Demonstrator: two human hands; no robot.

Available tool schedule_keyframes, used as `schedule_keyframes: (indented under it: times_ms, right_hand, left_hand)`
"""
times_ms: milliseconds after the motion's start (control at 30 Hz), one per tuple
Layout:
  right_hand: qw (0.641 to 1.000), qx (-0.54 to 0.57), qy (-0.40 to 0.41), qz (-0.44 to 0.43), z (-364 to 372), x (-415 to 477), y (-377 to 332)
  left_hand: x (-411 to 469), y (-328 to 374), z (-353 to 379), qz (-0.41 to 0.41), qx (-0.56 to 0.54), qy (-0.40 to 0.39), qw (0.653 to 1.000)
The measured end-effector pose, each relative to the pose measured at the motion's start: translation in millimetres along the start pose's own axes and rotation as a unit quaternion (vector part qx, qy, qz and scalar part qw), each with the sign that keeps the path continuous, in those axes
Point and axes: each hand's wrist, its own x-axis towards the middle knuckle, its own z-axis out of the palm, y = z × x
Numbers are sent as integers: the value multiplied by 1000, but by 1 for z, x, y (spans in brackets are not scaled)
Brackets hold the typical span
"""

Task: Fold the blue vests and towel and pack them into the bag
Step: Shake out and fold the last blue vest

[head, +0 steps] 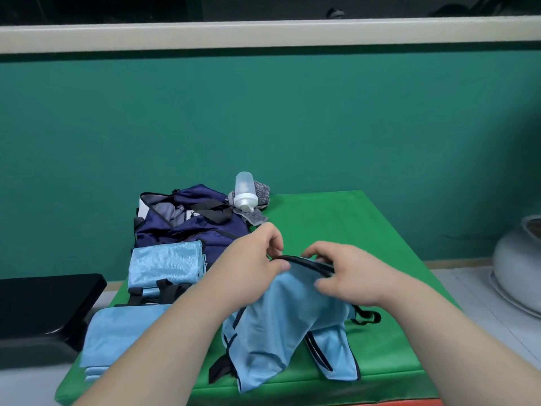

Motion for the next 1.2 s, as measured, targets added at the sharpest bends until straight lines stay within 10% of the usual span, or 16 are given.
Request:
schedule_keyframes:
  times_ms: [700, 1200]
  right_hand:
    - [987, 69, 143, -34, -13, -7, -3]
    - [899, 377, 223, 29, -115, 1, 48]
  left_hand:
    - [0, -6, 21, 23, -19, -18, 999]
    - [39, -27, -56, 14, 62, -8, 998]
